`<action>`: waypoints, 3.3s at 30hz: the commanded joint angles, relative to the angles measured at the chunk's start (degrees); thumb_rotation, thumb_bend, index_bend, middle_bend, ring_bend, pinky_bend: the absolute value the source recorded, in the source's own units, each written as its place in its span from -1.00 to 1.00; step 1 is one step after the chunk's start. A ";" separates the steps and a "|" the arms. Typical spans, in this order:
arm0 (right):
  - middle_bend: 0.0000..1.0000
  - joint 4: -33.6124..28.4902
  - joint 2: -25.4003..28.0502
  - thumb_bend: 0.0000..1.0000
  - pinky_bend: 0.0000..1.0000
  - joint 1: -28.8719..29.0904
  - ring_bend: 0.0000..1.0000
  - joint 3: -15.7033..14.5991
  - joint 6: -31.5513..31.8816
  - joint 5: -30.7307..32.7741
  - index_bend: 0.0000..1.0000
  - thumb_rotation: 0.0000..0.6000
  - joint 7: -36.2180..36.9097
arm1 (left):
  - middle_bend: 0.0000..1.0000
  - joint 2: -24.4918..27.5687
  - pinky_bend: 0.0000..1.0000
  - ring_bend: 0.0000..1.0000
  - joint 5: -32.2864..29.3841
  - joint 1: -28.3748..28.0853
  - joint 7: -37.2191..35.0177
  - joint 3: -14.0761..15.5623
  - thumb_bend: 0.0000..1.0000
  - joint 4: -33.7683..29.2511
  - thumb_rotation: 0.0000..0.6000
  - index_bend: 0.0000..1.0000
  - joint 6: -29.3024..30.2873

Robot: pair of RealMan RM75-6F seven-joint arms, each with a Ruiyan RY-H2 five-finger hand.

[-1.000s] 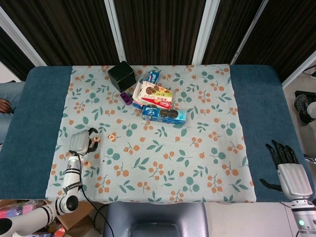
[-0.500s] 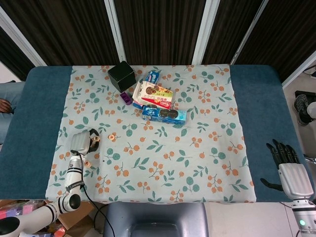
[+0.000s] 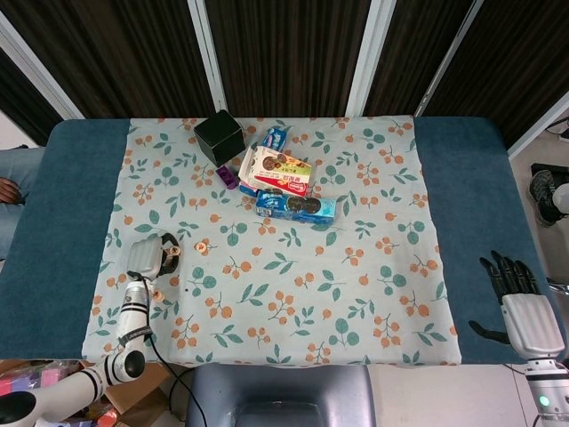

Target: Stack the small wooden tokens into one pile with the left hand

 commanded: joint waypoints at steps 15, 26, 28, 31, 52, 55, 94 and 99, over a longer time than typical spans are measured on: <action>-1.00 0.08 -0.10 -0.70 -1.00 0.01 -1.00 -0.14 -0.02 -0.30 -1.00 1.00 -0.21 | 1.00 8.38 1.00 1.00 6.37 3.87 -2.44 0.80 -0.17 -14.11 1.00 0.02 8.29; -1.00 -0.31 -0.24 -0.71 -1.00 0.11 -1.00 -0.65 -0.51 -0.74 -1.00 1.00 -1.22 | 1.00 19.21 1.00 1.00 13.60 11.07 -4.26 8.04 -0.17 -29.49 1.00 0.00 13.71; -1.00 -0.39 -0.18 -0.70 -1.00 0.08 -1.00 -0.72 -0.52 -0.76 -1.00 1.00 -1.22 | 1.00 19.54 1.00 1.00 14.17 11.78 -4.28 9.06 -0.17 -29.63 1.00 0.00 14.00; -1.00 -0.44 -0.12 -0.70 -1.00 0.06 -1.00 -0.80 -0.50 -0.90 -1.00 1.00 -1.13 | 1.00 19.44 1.00 1.00 14.69 12.15 -3.74 10.07 -0.17 -28.84 1.00 -0.01 13.84; -1.00 -0.50 -0.11 -0.70 -1.00 0.10 -1.00 -0.84 -0.61 -0.92 -1.00 1.00 -1.21 | 1.00 18.60 1.00 1.00 17.25 15.23 -4.55 13.54 -0.17 -25.51 1.00 -0.03 14.38; -1.00 -0.52 -0.12 -0.70 -1.00 0.06 -1.00 -0.85 -0.59 -0.89 -1.00 1.00 -1.29 | 1.00 18.42 1.00 1.00 17.26 15.41 -5.03 13.50 -0.17 -25.10 1.00 -0.03 14.13; -1.00 -0.53 -0.05 -0.71 -1.00 -0.21 -1.00 -0.89 0.00 -1.13 -1.00 1.00 -1.01 | 1.00 17.04 1.00 1.00 18.05 15.80 -6.76 12.64 -0.17 -24.22 1.00 -0.19 12.44; -1.00 -0.51 -0.09 -0.71 -1.00 -0.19 -1.00 -0.76 0.02 -0.97 -1.00 1.00 -1.08 | 1.00 17.26 1.00 1.00 18.25 15.92 -7.20 12.52 -0.17 -24.31 1.00 -0.22 12.60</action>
